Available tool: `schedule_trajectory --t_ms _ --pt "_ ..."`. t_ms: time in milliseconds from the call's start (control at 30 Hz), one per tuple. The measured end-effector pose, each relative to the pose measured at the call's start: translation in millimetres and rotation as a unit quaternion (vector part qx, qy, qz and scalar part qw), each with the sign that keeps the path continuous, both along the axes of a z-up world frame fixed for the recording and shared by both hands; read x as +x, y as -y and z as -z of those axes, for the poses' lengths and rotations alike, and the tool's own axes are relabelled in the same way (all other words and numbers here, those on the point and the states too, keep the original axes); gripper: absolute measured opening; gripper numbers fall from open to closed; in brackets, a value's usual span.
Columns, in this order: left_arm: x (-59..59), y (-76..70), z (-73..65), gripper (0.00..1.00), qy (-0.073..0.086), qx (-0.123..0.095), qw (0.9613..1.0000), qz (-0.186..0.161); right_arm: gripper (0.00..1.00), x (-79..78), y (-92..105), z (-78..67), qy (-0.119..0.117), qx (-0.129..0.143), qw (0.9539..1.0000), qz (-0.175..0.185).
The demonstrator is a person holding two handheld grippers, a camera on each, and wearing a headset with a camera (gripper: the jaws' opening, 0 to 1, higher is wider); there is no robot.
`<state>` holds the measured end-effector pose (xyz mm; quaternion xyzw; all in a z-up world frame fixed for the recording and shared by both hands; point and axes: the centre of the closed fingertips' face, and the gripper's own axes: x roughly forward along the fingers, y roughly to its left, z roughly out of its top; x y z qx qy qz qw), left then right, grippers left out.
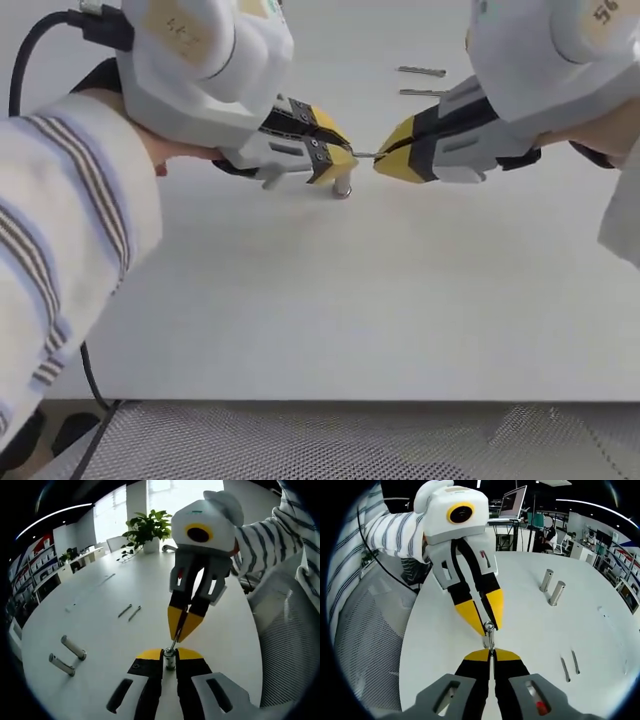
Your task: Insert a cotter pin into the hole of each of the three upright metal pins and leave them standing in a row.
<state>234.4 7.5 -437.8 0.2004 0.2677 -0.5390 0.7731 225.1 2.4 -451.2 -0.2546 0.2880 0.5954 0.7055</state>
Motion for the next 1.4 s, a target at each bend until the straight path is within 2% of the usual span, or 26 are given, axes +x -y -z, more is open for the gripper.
schedule_trajectory --t_ms 267,333,400,500,567,700,867,1000,1100,1400 --pt "-0.1 2.3 -1.2 0.05 -0.003 -0.003 1.0000 -0.002 0.00 5.2 -10.5 4.4 -0.012 0.003 0.9999 0.003" --pt "0.1 2.6 -1.2 0.05 -0.003 -0.004 1.0000 -0.001 0.00 7.0 -13.1 4.5 -0.024 0.005 0.9996 0.015" --pt "0.3 2.4 -1.4 0.05 -0.005 -0.005 1.0000 -0.002 0.00 6.3 -15.8 5.3 -0.032 0.008 0.9994 0.012" --pt "0.9 1.1 -1.1 0.05 -0.006 -0.005 1.0000 -0.004 0.00 11.0 -14.1 7.7 -0.024 0.002 0.9997 0.009" --pt "0.7 0.5 -0.8 0.05 -0.008 -0.007 0.9999 -0.006 0.00 10.5 -14.2 8.0 -0.033 0.004 0.9992 0.024" --pt "0.4 0.4 -0.2 0.05 -0.008 -0.007 0.9999 -0.006 0.06 10.3 -8.2 6.9 -0.032 0.007 0.9988 0.038" --pt "0.4 1.6 -0.4 0.05 -0.008 -0.006 0.9999 -0.005 0.02 6.1 0.4 1.7 -0.030 0.012 0.9986 0.042" --pt "0.7 2.4 -0.8 0.06 -0.007 -0.005 0.9999 -0.005 0.00 4.5 2.3 -7.6 -0.026 0.026 0.9982 0.047" --pt "1.3 2.2 -0.8 0.06 -0.008 -0.005 0.9999 -0.006 0.00 5.5 1.6 -10.4 -0.035 0.035 0.9970 0.059" --pt "3.2 3.7 0.2 0.06 -0.003 0.000 1.0000 -0.005 0.00 5.7 -5.5 -9.0 -0.029 0.039 0.9978 0.045"
